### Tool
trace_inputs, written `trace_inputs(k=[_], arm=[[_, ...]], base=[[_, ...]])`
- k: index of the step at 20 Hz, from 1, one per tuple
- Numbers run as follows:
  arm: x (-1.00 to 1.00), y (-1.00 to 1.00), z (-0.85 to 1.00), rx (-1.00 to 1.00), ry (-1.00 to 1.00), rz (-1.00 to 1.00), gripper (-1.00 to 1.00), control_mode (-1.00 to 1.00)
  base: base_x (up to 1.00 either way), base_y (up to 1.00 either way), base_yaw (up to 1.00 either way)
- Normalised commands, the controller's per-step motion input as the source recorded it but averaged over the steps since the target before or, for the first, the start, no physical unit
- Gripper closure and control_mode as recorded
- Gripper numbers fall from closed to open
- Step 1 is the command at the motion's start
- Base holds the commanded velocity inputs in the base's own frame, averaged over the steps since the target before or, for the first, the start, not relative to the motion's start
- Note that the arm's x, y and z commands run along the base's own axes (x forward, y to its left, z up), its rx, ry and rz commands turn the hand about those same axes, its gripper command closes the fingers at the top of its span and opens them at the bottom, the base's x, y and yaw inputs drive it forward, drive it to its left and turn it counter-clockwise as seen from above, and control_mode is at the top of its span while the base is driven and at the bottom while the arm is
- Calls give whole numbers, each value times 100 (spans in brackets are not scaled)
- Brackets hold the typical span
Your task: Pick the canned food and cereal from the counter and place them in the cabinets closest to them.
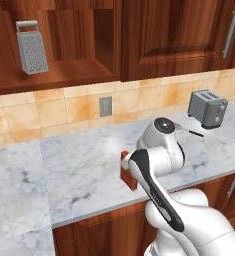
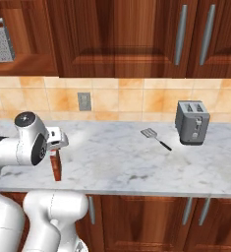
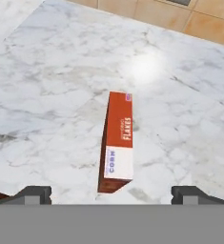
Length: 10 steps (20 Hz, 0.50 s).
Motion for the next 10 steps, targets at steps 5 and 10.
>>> trace_inputs(k=[5, 10], arm=[[24, 8, -32, 1, 1, 1, -100, -100], [24, 5, -28, 1, 0, 1, -100, -100]], base=[[0, 0, 0], [0, 0, 0]])
